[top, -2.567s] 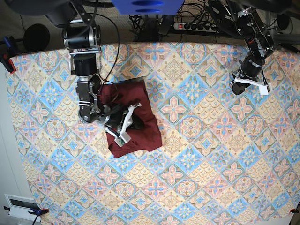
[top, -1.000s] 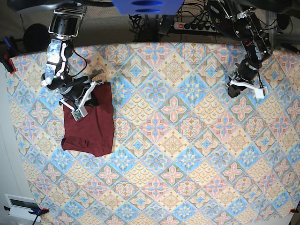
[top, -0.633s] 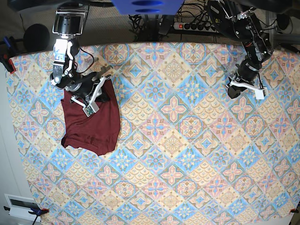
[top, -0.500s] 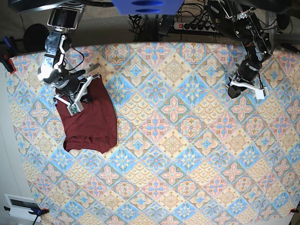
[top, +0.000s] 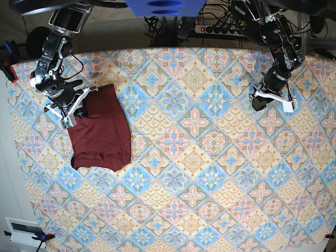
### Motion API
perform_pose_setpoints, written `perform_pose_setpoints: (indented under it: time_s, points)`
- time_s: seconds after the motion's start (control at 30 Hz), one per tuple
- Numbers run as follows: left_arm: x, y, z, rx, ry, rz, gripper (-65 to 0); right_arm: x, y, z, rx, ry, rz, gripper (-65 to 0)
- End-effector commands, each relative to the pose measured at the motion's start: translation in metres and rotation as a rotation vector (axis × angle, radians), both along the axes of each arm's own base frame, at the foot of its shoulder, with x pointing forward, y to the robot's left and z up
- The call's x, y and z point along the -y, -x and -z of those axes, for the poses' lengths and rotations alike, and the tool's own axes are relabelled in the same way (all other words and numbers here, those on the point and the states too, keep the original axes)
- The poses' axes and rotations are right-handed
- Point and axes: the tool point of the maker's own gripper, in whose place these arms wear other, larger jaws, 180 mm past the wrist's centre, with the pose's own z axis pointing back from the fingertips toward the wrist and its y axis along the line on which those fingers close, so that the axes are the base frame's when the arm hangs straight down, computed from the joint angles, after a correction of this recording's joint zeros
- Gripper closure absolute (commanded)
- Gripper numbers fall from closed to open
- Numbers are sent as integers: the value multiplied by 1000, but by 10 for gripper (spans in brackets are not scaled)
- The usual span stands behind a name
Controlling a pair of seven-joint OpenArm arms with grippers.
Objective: Layout the t-shirt on the table in an organized manner, then fold the t-shirt properly
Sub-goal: 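Press and straighten the bundle's edge with the right gripper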
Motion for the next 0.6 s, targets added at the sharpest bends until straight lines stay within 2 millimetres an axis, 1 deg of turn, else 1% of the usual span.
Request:
perform_pose_setpoints:
  time_s: [0.0, 0.07, 0.1, 0.2, 0.27, 0.33, 0.4, 0.47, 0.57]
  points:
    - [-2, -7, -12, 45, -6, 0, -3, 7, -17, -18, 65, 0, 12, 0]
    - [-2, -6, -12, 43, -7, 0, -3, 8, -35, -24, 91, -17, 19, 0]
    - [-2, -5, -11, 42, -7, 0, -3, 9, -37, -19, 77, -28, 27, 0]
    - [-2, -5, -11, 40, -7, 0, -3, 11, -27, 8, 3, -67, 46, 0]
    - [-2, -5, -11, 40, -7, 0, -3, 20, -18, 18, -27, -69, 68, 0]
    - [-2, -5, -11, 40, -7, 0, -3, 24, -12, 21, -38, -67, 82, 0]
    - [-2, -5, -11, 41, -6, 0, -3, 25, -6, 25, -51, -67, 84, 0]
    - [-2, -5, -11, 42, -7, 0, -3, 26, -4, 26, -57, -67, 87, 0]
    - [-2, -4, -19, 59, -22, 7, -3, 26, -3, 26, -53, -68, 90, 0]
